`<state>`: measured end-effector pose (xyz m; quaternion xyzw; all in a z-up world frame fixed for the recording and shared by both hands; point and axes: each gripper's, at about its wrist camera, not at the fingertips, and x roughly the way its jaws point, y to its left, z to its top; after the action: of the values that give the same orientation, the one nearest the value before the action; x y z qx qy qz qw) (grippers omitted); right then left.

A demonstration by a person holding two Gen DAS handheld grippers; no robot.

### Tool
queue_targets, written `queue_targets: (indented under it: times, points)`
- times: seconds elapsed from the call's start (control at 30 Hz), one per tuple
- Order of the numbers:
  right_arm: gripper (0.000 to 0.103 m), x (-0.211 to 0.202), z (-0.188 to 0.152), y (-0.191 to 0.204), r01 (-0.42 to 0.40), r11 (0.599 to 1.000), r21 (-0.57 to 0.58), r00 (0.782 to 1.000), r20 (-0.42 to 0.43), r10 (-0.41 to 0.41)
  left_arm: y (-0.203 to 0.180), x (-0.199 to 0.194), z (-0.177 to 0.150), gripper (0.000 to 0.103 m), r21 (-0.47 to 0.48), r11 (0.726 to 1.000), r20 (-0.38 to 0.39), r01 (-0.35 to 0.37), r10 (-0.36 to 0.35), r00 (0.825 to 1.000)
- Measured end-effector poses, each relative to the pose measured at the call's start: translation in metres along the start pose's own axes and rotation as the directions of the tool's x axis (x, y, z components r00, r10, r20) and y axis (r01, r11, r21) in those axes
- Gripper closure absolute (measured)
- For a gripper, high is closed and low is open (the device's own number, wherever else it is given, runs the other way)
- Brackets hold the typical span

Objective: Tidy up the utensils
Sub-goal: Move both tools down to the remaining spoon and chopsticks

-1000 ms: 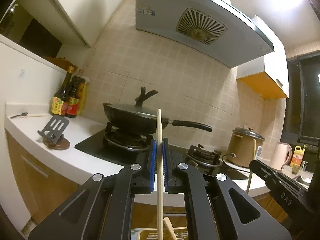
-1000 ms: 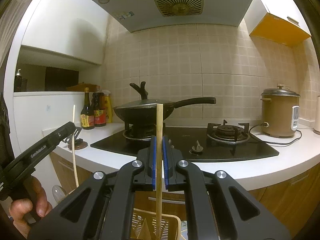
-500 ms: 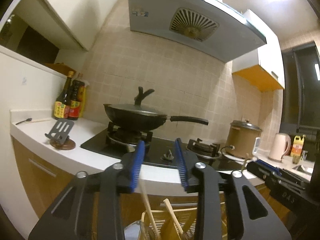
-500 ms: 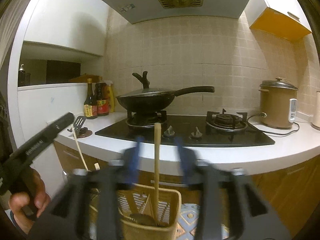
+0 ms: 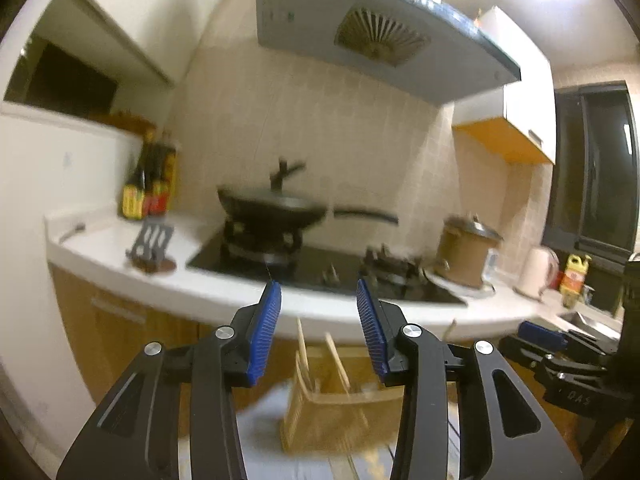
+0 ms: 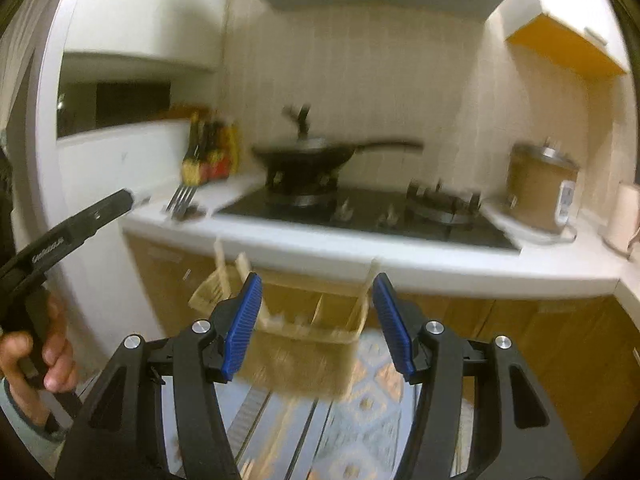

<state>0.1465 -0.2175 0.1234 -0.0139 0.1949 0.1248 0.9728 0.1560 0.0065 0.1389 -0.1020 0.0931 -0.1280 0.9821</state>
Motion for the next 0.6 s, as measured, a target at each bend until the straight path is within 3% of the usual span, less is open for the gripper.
queue_targets:
  times: [0.1, 0.17, 0.2, 0.3, 0.33, 0.4, 0.43, 0.53, 0.6]
  points:
    - [0.049, 0.004, -0.014, 0.011, -0.047, 0.999, 0.010, 0.987, -0.155, 0.048, 0.003, -0.002, -0.007, 0.065, -0.006, 1.000, -0.147, 0.026, -0.027, 0.989]
    - [0.049, 0.012, -0.032, 0.018, -0.072, 0.997, 0.022, 0.956, -0.284, 0.075, 0.005, -0.001, -0.017, 0.065, -0.007, 0.999, -0.279, 0.044, -0.044, 0.959]
    - [0.049, 0.015, -0.040, 0.020, -0.078, 0.996, 0.031, 0.940, -0.330, 0.084, 0.006, 0.002, -0.024, 0.065, -0.013, 0.998, -0.347, 0.056, -0.057, 0.936]
    - [0.049, 0.028, -0.075, 0.026, -0.115, 0.989, 0.097, 0.861, -0.487, 0.148, 0.011, 0.008, -0.047, 0.065, -0.032, 0.996, -0.501, 0.087, -0.092, 0.861]
    - [0.049, 0.032, -0.086, 0.027, -0.116, 0.986, 0.119, 0.834, -0.527, 0.161, 0.013, 0.011, -0.060, 0.065, -0.043, 0.994, -0.562, 0.105, -0.111, 0.819]
    - [0.057, 0.037, -0.108, 0.030, -0.112, 0.983, 0.144, 0.793, -0.584, 0.176, 0.015, 0.015, -0.081, 0.065, -0.049, 0.991, -0.631, 0.124, -0.127, 0.766]
    - [0.060, 0.039, -0.119, 0.031, -0.109, 0.981, 0.158, 0.771, -0.609, 0.184, 0.016, 0.018, -0.097, 0.065, -0.039, 0.991, -0.677, 0.131, -0.123, 0.725]
    - [0.066, 0.042, -0.144, 0.035, -0.095, 0.975, 0.199, 0.734, -0.648, 0.203, 0.018, 0.021, -0.128, 0.065, -0.046, 0.989, -0.745, 0.138, -0.126, 0.655]
    - [0.066, 0.041, -0.155, 0.039, -0.086, 0.974, 0.211, 0.729, -0.653, 0.206, 0.019, 0.022, -0.146, 0.065, -0.068, 0.987, -0.769, 0.147, -0.146, 0.622]
